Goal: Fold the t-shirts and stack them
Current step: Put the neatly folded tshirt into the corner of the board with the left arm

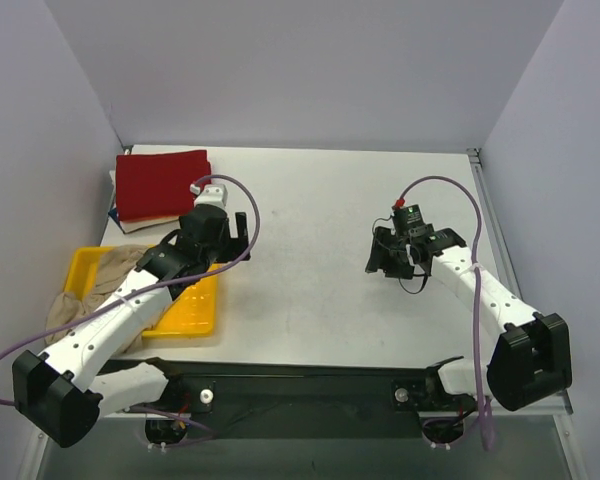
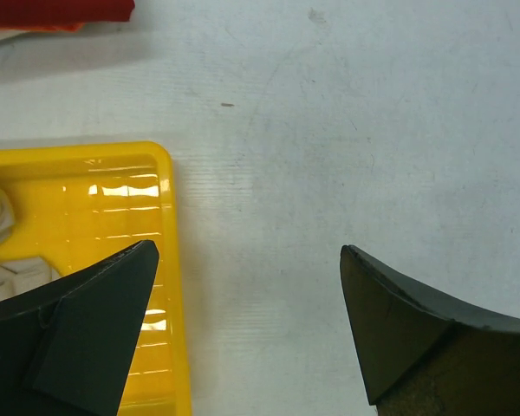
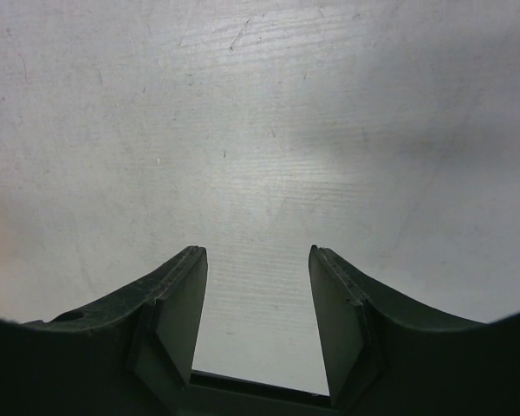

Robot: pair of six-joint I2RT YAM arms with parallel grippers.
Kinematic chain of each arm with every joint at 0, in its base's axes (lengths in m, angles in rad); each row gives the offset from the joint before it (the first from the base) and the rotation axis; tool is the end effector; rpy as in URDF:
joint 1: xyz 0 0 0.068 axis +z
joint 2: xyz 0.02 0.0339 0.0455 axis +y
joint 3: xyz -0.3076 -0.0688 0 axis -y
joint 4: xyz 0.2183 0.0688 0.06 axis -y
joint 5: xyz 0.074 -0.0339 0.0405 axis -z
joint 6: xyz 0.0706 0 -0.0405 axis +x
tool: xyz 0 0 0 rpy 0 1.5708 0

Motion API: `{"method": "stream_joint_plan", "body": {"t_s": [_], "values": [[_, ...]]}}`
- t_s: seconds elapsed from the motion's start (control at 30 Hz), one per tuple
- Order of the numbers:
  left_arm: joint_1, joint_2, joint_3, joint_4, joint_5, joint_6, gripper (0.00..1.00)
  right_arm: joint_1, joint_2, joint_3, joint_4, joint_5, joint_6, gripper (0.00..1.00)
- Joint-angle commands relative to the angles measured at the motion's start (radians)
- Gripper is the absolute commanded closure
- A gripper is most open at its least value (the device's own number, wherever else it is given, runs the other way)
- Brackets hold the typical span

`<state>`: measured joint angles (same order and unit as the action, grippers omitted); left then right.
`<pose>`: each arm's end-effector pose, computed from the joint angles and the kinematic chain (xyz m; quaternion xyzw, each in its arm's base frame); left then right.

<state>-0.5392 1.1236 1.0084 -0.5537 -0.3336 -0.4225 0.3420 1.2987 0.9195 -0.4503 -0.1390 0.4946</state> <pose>0.2016 -0.0937 0.3381 -0.0205 0.8903 -0.0663 0.4502 0.2412 0.0962 0.2786 0.0458 0.9291 0.2059 0.3039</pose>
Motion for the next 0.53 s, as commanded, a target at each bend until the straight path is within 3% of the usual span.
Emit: {"method": "stream_joint_plan", "body": {"t_s": [0.0,0.5], "values": [[-0.065,-0.021,-0.017,0.043,-0.088,-0.096,0.03,0.008,-0.015,-0.021,0.027,0.033,0.009,0.49],[-0.091,-0.035,-0.045,-0.032,-0.222,-0.142,0.03,0.006,-0.093,-0.091,0.096,0.107,0.056,0.49]]}}
